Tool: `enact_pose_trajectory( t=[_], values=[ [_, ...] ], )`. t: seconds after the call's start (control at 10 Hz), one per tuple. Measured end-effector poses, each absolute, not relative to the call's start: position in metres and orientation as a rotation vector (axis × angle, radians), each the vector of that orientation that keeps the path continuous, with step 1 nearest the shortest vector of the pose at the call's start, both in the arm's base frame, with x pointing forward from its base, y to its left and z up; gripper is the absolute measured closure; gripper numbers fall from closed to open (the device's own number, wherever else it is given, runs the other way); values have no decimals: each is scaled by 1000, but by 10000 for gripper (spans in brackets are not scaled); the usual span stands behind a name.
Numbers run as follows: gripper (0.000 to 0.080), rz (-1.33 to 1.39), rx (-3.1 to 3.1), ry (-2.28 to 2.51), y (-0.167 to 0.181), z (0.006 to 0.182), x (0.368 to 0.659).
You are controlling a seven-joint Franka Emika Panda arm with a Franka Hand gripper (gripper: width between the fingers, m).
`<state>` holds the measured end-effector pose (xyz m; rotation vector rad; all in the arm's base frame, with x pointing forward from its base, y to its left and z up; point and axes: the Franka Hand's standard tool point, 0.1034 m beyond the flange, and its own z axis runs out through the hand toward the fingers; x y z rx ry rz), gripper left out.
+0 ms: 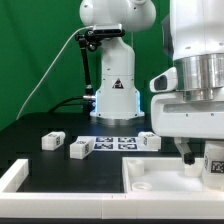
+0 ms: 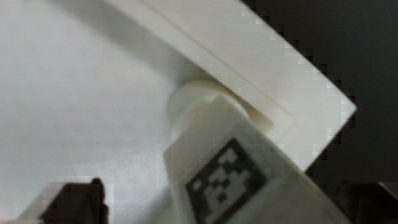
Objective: Assemble one leg
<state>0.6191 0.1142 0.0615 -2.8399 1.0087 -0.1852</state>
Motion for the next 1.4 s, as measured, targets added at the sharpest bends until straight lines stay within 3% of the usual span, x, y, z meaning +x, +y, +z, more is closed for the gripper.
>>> enact_pose_trajectory(
  t=[0.6, 0.8, 1.0, 1.1, 1.2, 1.4],
  values=[
    [151, -152, -3089, 200, 115, 60, 621],
    [151, -152, -3088, 207, 115, 60, 622],
    [413, -152, -3089, 208, 115, 60, 622],
    [413, -152, -3089, 208, 115, 60, 622],
    [530, -151, -3087, 219, 115, 60, 621],
    [530, -153, -3080, 281, 115, 60, 621]
  ],
)
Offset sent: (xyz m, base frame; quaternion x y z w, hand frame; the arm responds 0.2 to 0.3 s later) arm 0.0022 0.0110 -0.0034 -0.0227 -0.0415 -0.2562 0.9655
